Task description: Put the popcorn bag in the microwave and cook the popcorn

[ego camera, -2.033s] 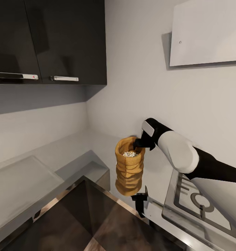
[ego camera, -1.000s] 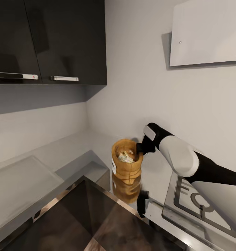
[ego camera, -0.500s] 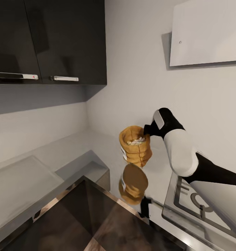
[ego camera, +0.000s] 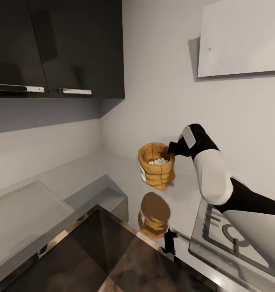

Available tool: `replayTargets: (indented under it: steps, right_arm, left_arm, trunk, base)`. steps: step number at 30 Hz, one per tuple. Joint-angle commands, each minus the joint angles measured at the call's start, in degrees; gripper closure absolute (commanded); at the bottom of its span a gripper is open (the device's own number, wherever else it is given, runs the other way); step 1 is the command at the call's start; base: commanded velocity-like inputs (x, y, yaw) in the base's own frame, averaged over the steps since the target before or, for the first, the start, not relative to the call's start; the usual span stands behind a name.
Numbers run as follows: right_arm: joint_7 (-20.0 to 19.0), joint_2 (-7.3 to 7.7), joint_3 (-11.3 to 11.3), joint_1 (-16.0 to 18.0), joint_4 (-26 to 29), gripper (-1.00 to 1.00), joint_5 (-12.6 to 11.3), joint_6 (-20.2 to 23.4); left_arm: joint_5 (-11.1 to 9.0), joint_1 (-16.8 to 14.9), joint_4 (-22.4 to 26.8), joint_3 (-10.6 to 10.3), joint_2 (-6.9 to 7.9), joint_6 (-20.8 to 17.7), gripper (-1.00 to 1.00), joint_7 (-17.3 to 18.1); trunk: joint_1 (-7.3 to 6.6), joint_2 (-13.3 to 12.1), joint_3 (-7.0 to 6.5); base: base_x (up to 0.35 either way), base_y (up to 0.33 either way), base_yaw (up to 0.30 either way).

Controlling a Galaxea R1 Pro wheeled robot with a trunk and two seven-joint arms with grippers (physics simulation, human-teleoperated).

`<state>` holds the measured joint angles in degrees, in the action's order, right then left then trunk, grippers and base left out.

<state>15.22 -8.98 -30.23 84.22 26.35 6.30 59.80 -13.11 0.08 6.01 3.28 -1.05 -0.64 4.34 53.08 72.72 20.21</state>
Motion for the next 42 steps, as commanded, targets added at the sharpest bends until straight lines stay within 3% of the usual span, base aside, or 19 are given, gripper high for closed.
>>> replayTargets:
  steps: [1, 11, 42]
  right_arm:
    - [-0.2, -0.03, -0.5, 0.1, 0.1, 1.0, 0.3, 0.2]
    - [-0.2, 0.08, 0.0, 0.1, 1.7, 1.0, -0.3, 0.2]
    - [-0.8, 0.11, 0.1, 0.1, 5.0, 1.0, -0.6, 0.2]
  left_arm:
    - [-0.3, 0.0, 0.1, 0.3, -0.01, -0.1, -1.0, 0.2]
    - [-0.3, 0.0, -0.1, 0.3, -0.01, -0.1, -1.0, 0.3]
    - [-0.3, 0.0, -0.1, 0.3, -0.01, 0.0, -1.0, 0.2]
  trunk:
    - [0.0, 0.0, 0.06]
    - [0.0, 0.0, 0.06]
    - [0.0, 0.0, 0.06]
  base:
    - [0.0, 0.0, 0.0]
    - [-0.043, 0.0, 0.0]
    - [-0.34, 0.0, 0.0]
